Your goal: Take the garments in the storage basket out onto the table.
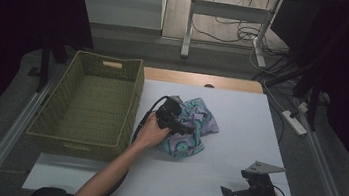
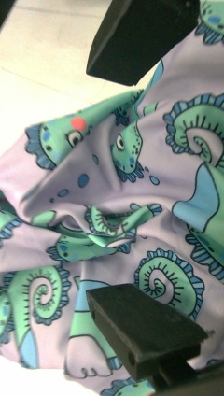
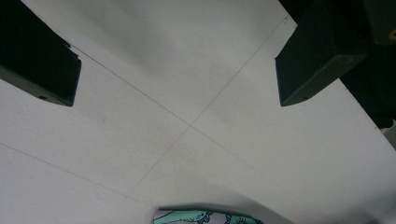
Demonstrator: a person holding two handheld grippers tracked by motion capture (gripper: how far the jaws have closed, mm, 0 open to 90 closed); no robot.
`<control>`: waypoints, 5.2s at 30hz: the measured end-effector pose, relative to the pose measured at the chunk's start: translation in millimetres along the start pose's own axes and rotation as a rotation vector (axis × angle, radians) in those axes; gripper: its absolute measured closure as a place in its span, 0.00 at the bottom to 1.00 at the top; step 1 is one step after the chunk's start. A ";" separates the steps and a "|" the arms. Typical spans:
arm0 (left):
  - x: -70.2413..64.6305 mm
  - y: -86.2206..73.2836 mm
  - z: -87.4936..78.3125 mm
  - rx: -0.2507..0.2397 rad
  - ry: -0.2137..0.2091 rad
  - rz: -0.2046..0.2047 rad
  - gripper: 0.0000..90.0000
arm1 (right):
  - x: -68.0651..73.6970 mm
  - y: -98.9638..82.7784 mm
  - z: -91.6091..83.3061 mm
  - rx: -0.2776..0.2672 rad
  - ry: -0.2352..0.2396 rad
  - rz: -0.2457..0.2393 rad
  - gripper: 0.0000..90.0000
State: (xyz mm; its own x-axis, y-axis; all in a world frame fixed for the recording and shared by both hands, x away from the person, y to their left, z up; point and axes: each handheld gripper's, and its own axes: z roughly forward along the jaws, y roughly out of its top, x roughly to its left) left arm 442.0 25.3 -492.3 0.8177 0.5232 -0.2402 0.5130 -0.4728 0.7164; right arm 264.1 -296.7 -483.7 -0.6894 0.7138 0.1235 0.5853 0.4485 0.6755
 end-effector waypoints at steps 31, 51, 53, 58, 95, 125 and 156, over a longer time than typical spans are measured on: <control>-36.3 -9.7 -32.6 -0.039 -0.089 0.098 0.00 | 0.5 0.3 0.7 0.006 -0.004 -0.002 0.01; -44.3 -36.0 -42.3 -0.059 -0.118 0.030 0.00 | 2.5 0.0 -0.3 -0.003 -0.010 -0.020 0.01; -45.4 -38.2 -43.2 -0.056 -0.120 0.027 0.00 | 2.8 -0.1 -0.6 -0.004 -0.009 -0.023 0.01; -49.5 -42.7 -45.8 -0.046 -0.130 0.029 0.00 | 3.1 -0.2 -0.7 -0.006 -0.009 -0.026 0.01; -95.0 -87.9 -90.6 -0.087 -0.117 0.063 0.00 | 3.6 -0.9 -3.2 -0.027 -0.015 -0.023 0.01; -116.9 -145.0 -127.9 -0.065 -0.062 0.043 0.00 | 2.3 -0.7 -2.5 -0.025 -0.004 -0.016 0.01; -92.0 -219.4 -202.2 -0.108 0.136 -0.144 0.00 | 3.9 -0.7 -2.4 -0.024 -0.020 -0.019 0.01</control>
State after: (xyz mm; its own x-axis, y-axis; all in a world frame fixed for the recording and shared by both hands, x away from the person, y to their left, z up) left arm 201.5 224.2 -494.9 0.6914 0.6743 -0.2595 0.5848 -0.3114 0.7490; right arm 260.0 -295.6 -482.0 -0.6914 0.7161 0.0960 0.5617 0.4493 0.6947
